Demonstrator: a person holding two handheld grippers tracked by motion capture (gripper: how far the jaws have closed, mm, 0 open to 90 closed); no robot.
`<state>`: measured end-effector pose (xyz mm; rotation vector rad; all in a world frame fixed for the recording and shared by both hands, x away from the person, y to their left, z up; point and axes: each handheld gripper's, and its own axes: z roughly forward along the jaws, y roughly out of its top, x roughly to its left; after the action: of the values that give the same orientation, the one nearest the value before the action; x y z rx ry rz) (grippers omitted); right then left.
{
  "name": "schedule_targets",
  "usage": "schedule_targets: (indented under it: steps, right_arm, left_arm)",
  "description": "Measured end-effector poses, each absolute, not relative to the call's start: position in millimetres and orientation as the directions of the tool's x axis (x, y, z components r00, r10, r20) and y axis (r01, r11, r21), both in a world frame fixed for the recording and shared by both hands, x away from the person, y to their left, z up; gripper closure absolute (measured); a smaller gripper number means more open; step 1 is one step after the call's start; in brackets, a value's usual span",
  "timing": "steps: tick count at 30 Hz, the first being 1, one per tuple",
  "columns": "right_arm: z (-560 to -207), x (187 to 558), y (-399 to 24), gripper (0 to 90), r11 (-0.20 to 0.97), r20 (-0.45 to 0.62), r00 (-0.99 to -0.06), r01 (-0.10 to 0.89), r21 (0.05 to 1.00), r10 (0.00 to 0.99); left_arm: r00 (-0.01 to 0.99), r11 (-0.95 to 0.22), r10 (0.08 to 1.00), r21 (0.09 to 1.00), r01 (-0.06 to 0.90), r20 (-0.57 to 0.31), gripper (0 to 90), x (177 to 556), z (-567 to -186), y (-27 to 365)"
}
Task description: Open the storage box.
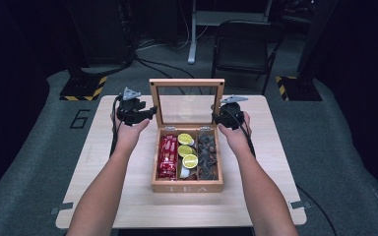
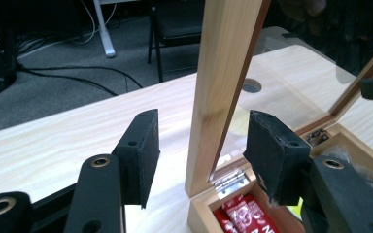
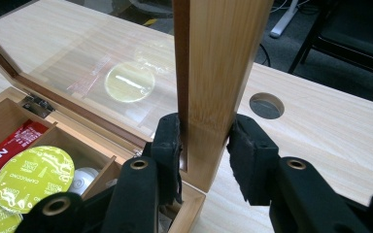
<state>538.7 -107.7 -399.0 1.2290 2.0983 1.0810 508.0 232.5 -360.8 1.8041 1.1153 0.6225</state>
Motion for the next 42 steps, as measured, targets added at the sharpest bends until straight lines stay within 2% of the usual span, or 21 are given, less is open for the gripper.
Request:
schedule_targets:
  steps: [16,23,42]
  right_arm:
    - [-397,548,-106,64.9,0.286,-0.004,-0.471,0.529,0.799,0.882]
    - [-399,553,-106,64.9,0.251,0.027,-0.455,0.539,0.804,0.890]
    - [-400,564,-106,64.7,0.226,0.060,-0.437,0.573,0.788,0.898]
  left_arm:
    - [0.505,-0.211,0.862,0.880,0.427,-0.039,46.8,499,-360,233]
    - [0.517,-0.216,0.855,0.876,0.432,-0.044,47.2,498,-364,229]
    - [0.516,-0.215,0.855,0.869,0.445,-0.053,47.2,494,-374,235]
